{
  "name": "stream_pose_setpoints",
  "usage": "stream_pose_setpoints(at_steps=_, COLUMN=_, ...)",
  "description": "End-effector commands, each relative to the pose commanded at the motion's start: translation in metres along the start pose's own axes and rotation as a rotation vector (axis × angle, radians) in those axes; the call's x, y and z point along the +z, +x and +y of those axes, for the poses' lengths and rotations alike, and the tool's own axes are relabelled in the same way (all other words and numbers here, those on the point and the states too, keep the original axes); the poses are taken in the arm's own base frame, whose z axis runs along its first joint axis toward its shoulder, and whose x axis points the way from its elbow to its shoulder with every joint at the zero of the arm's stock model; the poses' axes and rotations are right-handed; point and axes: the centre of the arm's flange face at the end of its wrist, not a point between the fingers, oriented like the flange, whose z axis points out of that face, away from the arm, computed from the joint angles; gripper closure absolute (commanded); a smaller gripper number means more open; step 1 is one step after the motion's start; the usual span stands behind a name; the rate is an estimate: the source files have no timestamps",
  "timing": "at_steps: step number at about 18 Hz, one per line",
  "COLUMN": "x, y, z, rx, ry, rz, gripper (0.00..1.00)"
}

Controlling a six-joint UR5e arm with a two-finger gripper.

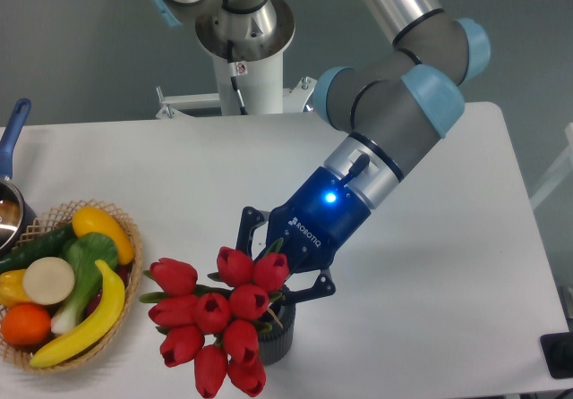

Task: Insert the flowers into the vase
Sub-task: 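Lower the tulip stems down into the gray ribbed vase, then open the gripper to release the tulips and lift away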

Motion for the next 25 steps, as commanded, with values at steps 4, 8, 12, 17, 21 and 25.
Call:
stream_pose_setpoints(at_steps=4, x=0.006, y=-0.001, z=0.019, rx=0.004, ry=-0.009, rz=0.011, gripper=0.8)
stream_pose_setpoints(at_steps=8, x=0.014, y=-0.002, z=0.049, rx=-0.004, ry=-0.024, rz=0.027, gripper=0.75)
stream_pose_setpoints(at_steps=12, x=0.025, y=-0.003, z=0.085, rx=0.003, ry=-0.041, rz=0.048, gripper=0.71)
stream_pose_setpoints(at_steps=17, x=0.029, y=-0.003, z=0.107, rx=0.024, ry=-0.048, rz=0.059, gripper=0.63)
stream_pose_setpoints(at_steps=21, x=0.029, y=-0.007, z=0.118, rx=0.018, ry=-0.052, rz=0.058, gripper=0.48)
stream_pose_setpoints(at_steps=25, x=0.011, y=-0.008, z=0.142, rx=0.005, ry=-0.055, rz=0.039, gripper=0.01)
